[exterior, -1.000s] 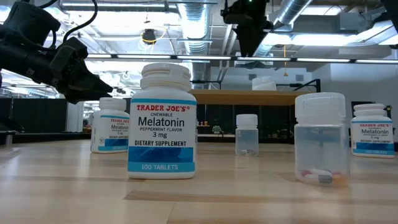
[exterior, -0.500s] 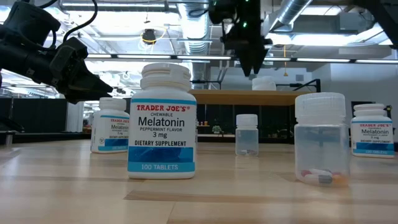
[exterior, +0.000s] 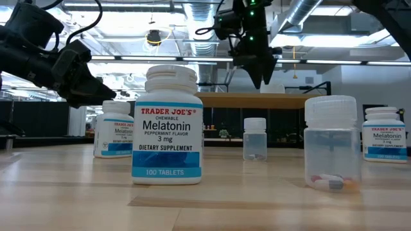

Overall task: Pick and place medicine bottles onto shelf by color
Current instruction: Put the white pill bottle on the shelf

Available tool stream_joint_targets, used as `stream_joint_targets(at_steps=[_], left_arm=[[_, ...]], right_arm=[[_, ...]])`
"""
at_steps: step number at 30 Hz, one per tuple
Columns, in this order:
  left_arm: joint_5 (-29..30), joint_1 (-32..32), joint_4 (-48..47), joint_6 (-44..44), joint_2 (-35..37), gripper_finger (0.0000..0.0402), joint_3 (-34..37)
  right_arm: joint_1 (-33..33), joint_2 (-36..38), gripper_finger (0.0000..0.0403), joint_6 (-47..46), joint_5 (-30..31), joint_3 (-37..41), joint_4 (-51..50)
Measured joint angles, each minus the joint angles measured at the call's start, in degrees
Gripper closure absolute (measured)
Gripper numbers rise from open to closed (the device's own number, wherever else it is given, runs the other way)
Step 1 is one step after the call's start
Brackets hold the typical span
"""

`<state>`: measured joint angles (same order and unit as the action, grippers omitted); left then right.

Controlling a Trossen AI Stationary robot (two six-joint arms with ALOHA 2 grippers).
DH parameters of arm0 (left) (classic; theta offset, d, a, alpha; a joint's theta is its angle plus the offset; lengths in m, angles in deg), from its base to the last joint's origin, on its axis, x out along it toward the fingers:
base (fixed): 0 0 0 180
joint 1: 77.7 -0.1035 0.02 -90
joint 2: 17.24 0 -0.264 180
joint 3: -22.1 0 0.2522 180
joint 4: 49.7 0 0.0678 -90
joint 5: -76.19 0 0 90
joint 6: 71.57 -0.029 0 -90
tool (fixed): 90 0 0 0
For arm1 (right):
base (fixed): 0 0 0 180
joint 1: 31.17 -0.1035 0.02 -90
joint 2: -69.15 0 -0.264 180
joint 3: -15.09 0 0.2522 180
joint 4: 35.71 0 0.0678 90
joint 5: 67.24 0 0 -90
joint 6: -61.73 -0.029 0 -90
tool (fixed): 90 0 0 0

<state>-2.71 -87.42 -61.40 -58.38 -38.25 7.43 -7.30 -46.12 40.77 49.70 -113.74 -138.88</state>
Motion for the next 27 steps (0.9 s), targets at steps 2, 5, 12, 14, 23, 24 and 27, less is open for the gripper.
stream_joint_targets(at_steps=[2,5,12,14,23,24,27], left_arm=[[0.02,0.01,0.00,0.02,0.00,0.0155,0.00],[0.02,0.01,0.00,0.02,0.00,0.0155,0.00],[0.02,0.01,0.00,0.07,0.00,0.0155,0.00],[0.02,0.00,0.00,0.09,0.00,0.0155,0.00],[0.00,0.01,0.00,0.11,0.00,0.0155,0.00],[0.00,-0.01,0.00,0.11,0.00,0.0155,0.00],[-0.02,0.00,0.00,0.11,0.00,0.0155,0.00]], right_arm=[[0.54,0.00,0.0132,0.00,-1.80,0.00,-0.07],[1.09,-0.23,0.0132,0.25,-2.82,0.00,-0.04],[1.04,-0.31,0.0132,0.42,-3.03,0.02,0.27],[1.26,-0.31,0.0132,0.49,-4.46,0.02,0.18],[1.85,-0.31,0.0132,0.63,-6.03,0.02,0.46],[1.97,-0.31,0.0132,0.62,-6.05,0.02,0.40],[2.05,-0.31,0.0132,0.61,-7.90,0.02,0.28]])
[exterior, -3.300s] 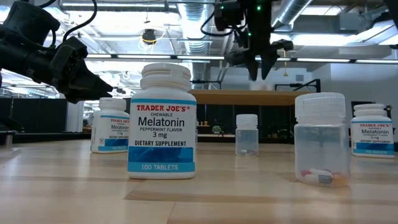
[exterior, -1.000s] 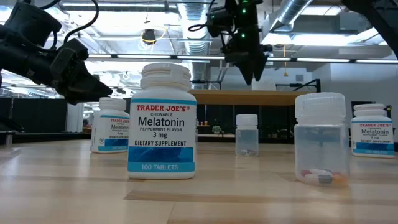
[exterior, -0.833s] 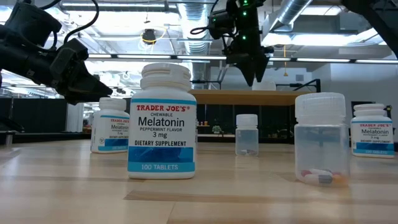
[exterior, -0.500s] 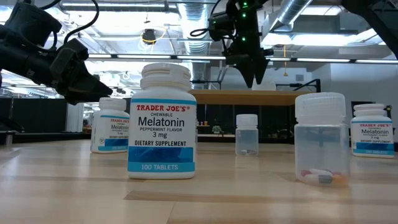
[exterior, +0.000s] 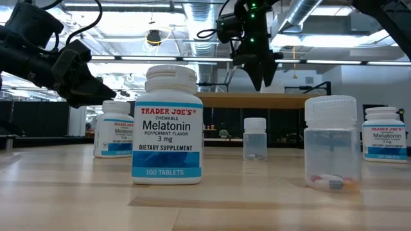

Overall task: Pick and place medicine bottles onto shelf by color
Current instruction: Put the white pill bottle on the shelf

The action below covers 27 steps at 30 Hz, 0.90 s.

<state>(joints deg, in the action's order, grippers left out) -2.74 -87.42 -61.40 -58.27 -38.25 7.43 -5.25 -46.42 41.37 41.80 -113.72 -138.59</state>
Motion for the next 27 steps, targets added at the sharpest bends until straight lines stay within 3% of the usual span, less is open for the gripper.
stream_joint_targets(at_steps=[12,20,27], left_arm=[[-0.17,0.01,0.00,0.02,0.00,0.0155,0.00],[-0.20,0.00,-0.02,0.03,0.00,0.0155,0.00],[-0.22,0.01,0.00,0.70,0.00,0.0155,0.00]], right_arm=[[-0.36,0.00,0.0132,-0.11,-2.53,0.02,1.16],[-1.30,0.00,0.0132,6.75,-2.66,0.02,0.44],[-1.47,0.00,0.0132,6.90,-2.42,0.02,0.15]])
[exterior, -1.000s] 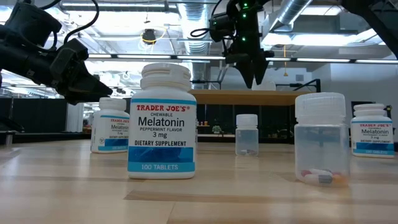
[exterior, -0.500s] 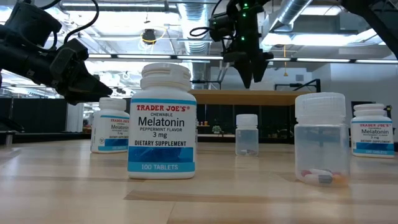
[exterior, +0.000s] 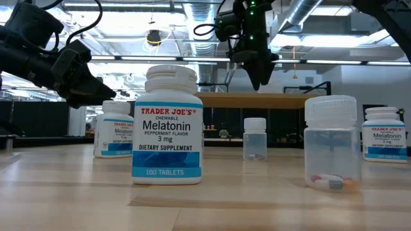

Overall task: Pick and place medicine bottles onto shelf by color
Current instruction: Put the white pill bottle on the shelf

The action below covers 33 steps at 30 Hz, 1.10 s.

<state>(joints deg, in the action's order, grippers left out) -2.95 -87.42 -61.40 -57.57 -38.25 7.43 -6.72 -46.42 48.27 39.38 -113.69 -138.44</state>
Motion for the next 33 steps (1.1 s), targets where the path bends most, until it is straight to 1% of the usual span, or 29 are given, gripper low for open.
stream_joint_targets(at_steps=[3,10,14,21,24,26,33], left_arm=[[0.00,-0.01,-0.01,0.17,0.00,0.0155,0.00],[0.02,0.00,0.00,0.20,0.00,0.0155,0.00],[0.02,-0.01,0.00,0.20,0.00,0.0155,0.00],[0.02,0.00,0.00,0.20,0.01,0.0155,0.00],[0.02,-0.02,-0.02,0.17,0.02,0.0155,0.00],[0.02,-0.02,0.00,0.18,0.02,0.0155,0.00],[0.02,0.00,-0.02,0.19,0.02,0.0155,0.00]], right_arm=[[-0.23,0.00,0.0132,0.33,0.00,0.40,0.19],[-0.89,0.14,0.0133,2.38,0.60,4.12,0.09],[-1.49,0.34,0.0133,2.43,1.33,4.40,1.52],[-1.49,0.37,0.0138,2.17,1.40,4.42,0.72],[-1.54,0.37,0.0158,-0.12,1.34,4.48,0.75],[-1.52,0.37,0.0179,-1.38,1.03,4.50,0.74],[-1.67,0.33,0.0272,-1.53,0.85,4.57,0.64]])
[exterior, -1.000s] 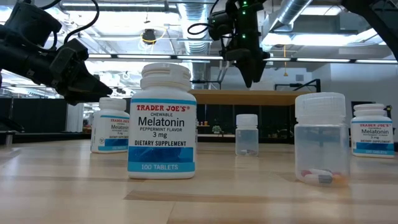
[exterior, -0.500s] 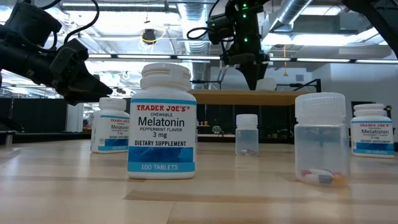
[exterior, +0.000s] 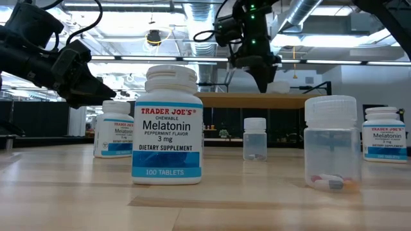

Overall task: Pick and place medicine bottles onto shelf by color
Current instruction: Put the white pill bottle on the shelf

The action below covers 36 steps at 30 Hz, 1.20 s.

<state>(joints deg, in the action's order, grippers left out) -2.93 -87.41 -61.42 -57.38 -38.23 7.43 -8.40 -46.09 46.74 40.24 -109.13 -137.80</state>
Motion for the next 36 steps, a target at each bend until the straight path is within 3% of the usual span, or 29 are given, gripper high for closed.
stream_joint_targets(at_steps=[3,11,20,28,36], left_arm=[[0.00,0.00,0.00,-0.02,-0.02,0.0155,0.00],[0.00,0.00,0.00,-0.01,0.00,0.0155,0.00],[0.00,-0.01,0.00,-0.08,-0.02,0.0155,0.00],[0.00,-0.01,0.00,0.00,0.00,0.0155,0.00],[0.00,0.00,0.00,0.04,-0.02,0.0155,0.00]], right_arm=[[-0.16,-0.02,0.0288,-0.02,0.18,0.00,0.04],[-0.25,0.55,0.0276,0.24,0.48,-4.36,1.14],[-5.57,13.19,0.0286,-5.32,7.15,-5.16,2.03],[-20.16,26.86,0.0275,-18.74,29.20,-0.62,2.08],[-34.34,39.41,0.0275,-44.96,50.45,23.25,4.61]])
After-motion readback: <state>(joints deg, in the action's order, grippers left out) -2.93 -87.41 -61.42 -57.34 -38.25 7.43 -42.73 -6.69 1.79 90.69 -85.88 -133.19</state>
